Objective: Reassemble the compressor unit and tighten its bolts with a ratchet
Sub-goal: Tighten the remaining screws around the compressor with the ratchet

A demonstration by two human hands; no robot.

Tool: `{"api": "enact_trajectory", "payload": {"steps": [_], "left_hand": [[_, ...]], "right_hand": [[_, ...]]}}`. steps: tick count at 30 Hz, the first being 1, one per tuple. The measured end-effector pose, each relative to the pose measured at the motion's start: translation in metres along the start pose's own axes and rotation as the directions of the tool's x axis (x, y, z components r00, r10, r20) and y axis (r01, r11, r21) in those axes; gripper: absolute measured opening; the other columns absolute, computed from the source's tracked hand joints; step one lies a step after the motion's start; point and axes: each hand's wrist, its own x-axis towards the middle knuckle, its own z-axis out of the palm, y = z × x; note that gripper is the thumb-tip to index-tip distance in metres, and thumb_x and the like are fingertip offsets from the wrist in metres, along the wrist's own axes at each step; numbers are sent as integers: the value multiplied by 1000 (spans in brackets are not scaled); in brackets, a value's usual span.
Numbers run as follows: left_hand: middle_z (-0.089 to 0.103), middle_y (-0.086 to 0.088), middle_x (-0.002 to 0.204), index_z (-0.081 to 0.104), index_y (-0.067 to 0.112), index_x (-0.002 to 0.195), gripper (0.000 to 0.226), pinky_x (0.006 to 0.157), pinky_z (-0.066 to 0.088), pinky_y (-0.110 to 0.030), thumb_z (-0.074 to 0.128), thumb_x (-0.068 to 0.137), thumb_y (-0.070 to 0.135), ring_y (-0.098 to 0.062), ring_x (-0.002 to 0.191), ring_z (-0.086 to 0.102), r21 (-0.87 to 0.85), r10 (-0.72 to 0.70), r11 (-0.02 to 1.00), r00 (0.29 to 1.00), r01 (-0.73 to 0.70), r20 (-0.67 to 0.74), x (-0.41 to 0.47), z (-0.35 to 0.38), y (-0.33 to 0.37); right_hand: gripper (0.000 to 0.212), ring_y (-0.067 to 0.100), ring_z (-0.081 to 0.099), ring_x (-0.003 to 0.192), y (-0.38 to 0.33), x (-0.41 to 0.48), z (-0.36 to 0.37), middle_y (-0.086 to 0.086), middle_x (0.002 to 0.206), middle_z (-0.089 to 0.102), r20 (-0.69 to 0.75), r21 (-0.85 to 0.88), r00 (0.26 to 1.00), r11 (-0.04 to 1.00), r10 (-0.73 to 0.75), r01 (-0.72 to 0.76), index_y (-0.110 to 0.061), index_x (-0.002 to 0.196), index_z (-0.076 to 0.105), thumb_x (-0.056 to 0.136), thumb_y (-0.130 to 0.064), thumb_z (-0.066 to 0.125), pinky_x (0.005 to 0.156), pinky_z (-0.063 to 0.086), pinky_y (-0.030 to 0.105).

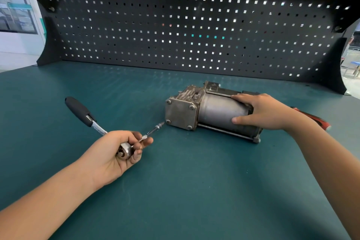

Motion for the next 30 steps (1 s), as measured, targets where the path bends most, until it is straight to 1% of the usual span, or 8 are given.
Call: {"api": "enact_trajectory", "payload": {"steps": [6,17,18,20,23,25,27,30], "left_hand": [[67,-17,63,46,6,69,23,35,41,-11,33,81,-9,-7,29,41,26,-13,1000,1000,13,2,-2,-2,-1],[67,-17,64,46,6,70,23,35,42,-11,34,82,-9,-6,30,42,26,-3,1000,1000,2,17,-1,0,0],[68,-17,65,47,5,69,24,35,42,-12,34,82,-9,-7,30,43,49,5,999,1000,-7,23,-1,0,0],[69,-18,69,50,4,64,28,36,42,-14,35,82,-11,-8,32,44,162,55,985,998,-60,37,-3,2,-3],[70,-16,71,58,5,56,36,35,39,-17,39,82,-13,-11,35,45,330,156,928,985,-171,70,-6,6,-8],[68,-13,66,62,6,57,38,34,35,-17,40,81,-13,-12,35,44,359,170,914,981,-191,89,-8,7,-8],[65,-10,62,64,6,58,39,34,33,-17,40,81,-14,-12,34,42,370,163,910,982,-186,92,-9,5,-6],[62,-8,58,65,7,56,42,34,32,-16,40,80,-15,-11,33,41,387,162,904,983,-183,88,-9,4,-5]], "right_hand": [[74,25,32,134,0,0,0,-4,149,36,7,2,1000,1000,1,-1,-26,144,32,80,-47,63,109,27,35],[73,24,31,135,-2,-1,0,-3,150,34,2,1,1000,1000,-8,8,-25,144,32,81,-45,64,110,25,33],[73,24,31,135,-2,-1,0,-3,150,34,-1,1,1000,1000,-12,12,-25,144,32,81,-45,64,110,25,32],[73,23,32,135,-3,-1,-1,-3,149,35,-7,1,1000,1000,-16,16,-25,144,32,81,-44,64,108,24,30],[72,21,33,135,-4,-2,-2,-2,149,36,-17,4,1000,1000,-24,24,-24,144,33,81,-42,65,107,24,28],[71,20,33,134,-4,-2,-2,-3,148,38,-20,3,999,1000,-28,28,-23,143,34,82,-41,65,106,23,26],[71,20,35,133,-4,-2,-1,-3,147,39,-19,1,999,999,-34,34,-23,143,34,82,-41,65,105,23,26],[71,21,36,132,-4,-2,-1,-3,146,40,-23,2,999,999,-36,36,-22,143,34,82,-41,65,105,24,26]]}}
